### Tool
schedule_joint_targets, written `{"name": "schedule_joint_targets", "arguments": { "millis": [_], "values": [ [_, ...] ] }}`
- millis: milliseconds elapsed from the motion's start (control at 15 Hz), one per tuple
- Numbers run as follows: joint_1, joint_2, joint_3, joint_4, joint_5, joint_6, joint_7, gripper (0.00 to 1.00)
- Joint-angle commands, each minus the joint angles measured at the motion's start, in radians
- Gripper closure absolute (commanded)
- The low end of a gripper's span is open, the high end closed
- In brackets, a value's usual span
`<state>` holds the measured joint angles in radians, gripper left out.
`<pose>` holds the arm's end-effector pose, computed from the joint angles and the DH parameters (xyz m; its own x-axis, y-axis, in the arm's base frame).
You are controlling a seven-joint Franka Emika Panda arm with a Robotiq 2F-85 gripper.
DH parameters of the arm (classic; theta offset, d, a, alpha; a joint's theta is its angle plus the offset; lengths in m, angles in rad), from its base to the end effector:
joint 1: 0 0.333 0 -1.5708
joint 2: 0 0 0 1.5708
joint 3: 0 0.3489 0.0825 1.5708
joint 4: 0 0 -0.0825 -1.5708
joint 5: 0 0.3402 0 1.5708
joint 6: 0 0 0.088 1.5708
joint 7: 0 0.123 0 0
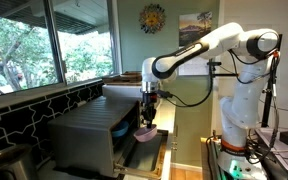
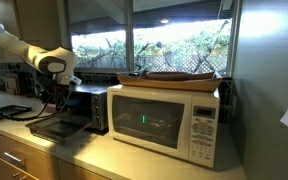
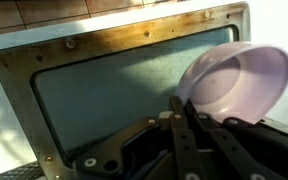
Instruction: Move the purple bowl to the bottom space in the oven
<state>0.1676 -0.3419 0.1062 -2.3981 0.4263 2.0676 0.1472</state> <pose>0.3699 0.1355 0.4851 0.9951 -0.0705 -0.0696 -0.0895 -0.9411 -0.3261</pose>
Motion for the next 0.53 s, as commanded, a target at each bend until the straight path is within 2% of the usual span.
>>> {"name": "schedule_joint_targets", "arguments": {
  "millis": [0,133,467],
  "values": [
    [-0.017,0.019,0.011,-0.034,0.016,0.061,0.048,0.99],
    [-0.022,0.026,0.012,-0.048,0.014,0.082,0.071,0.99],
    [-0.045,0.04,0.053,-0.093,-0.037,0.286,0.243,0.99]
  ]
}}
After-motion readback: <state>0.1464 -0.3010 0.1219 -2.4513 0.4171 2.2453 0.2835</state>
